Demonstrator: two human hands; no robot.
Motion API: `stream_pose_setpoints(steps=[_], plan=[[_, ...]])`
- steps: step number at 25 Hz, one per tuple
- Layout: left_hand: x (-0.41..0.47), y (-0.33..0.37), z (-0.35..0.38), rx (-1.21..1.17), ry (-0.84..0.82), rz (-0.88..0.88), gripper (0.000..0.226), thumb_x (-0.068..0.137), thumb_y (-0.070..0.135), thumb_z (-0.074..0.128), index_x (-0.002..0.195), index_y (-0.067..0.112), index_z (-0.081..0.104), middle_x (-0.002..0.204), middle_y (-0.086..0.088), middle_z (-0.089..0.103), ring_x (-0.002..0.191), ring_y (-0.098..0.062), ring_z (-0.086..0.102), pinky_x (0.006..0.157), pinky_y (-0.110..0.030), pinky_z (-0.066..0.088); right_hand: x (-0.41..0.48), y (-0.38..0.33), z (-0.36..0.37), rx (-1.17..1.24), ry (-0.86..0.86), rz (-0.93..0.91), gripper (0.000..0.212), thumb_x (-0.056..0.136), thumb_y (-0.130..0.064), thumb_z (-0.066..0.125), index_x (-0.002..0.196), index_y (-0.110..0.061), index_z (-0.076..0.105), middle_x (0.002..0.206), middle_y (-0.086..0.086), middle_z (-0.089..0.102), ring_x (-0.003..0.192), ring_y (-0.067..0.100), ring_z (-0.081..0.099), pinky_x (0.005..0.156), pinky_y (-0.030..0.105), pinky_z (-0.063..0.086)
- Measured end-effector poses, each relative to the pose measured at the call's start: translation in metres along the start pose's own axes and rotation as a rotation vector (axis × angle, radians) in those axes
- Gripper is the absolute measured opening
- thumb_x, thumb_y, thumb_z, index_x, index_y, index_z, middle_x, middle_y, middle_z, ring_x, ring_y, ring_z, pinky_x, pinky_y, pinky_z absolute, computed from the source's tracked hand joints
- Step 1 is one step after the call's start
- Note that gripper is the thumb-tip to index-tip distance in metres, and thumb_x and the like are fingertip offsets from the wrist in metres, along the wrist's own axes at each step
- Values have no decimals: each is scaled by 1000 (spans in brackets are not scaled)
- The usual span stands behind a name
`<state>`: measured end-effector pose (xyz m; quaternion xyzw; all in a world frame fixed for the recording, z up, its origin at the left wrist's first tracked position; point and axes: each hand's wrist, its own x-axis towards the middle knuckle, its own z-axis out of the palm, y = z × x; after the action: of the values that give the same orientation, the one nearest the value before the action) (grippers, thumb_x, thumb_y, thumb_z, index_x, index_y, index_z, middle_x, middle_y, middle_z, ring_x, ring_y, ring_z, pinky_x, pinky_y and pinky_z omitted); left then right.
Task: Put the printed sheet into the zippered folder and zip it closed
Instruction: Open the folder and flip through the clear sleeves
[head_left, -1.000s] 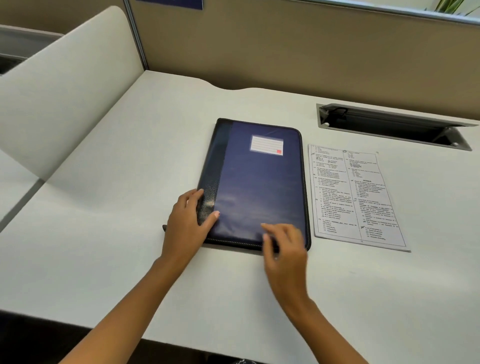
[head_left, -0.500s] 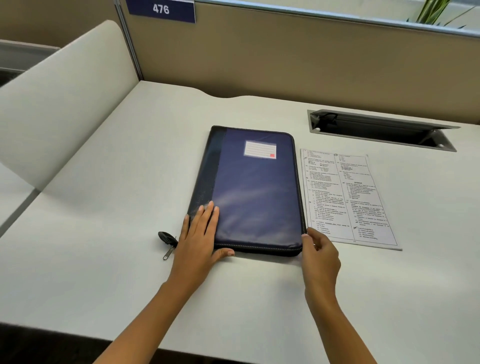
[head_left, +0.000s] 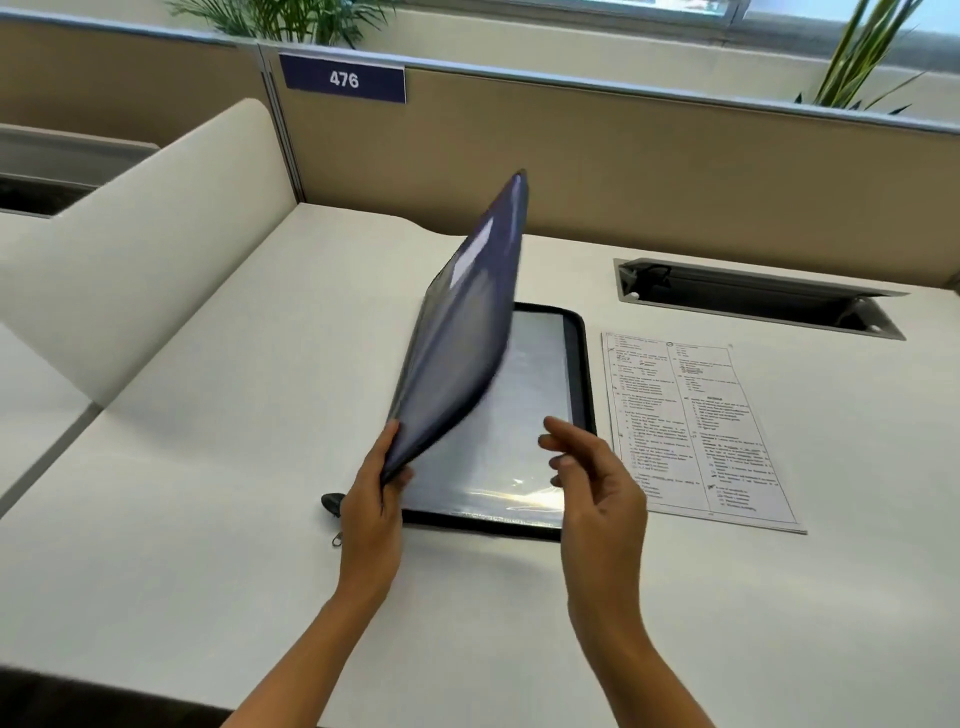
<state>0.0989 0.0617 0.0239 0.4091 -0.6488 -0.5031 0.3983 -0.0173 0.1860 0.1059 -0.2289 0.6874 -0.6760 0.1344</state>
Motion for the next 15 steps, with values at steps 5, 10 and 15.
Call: stream_pose_setpoints(steps=[5, 10, 15], plan=[[12, 3, -14, -145, 269, -389, 66, 81, 68, 27, 94, 9, 55, 67, 2, 38, 75, -35, 50, 77, -41, 46, -1, 37, 14, -262, -89, -53, 37, 92, 2, 50, 112, -26, 65, 106, -11, 67, 102, 1, 60, 81, 8, 46], [23, -6, -33, -332, 366, -663, 80, 87, 69, 25, 123, 2, 48, 65, -7, 42, 56, -19, 44, 56, -30, 41, 0, 88, 17, -536, -258, -76, 41, 93, -3, 50, 132, -17, 52, 133, -5, 53, 124, 3, 43, 107, 16, 34], [27, -14, -46, -585, 362, -712, 73, 90, 62, 34, 141, 10, 35, 113, -6, 59, 100, -23, 60, 105, -38, 41, -4, 114, 17, -722, -257, -283, 42, 93, -6, 55, 135, -8, 50, 143, 4, 48, 137, 16, 37, 113, 37, 34]])
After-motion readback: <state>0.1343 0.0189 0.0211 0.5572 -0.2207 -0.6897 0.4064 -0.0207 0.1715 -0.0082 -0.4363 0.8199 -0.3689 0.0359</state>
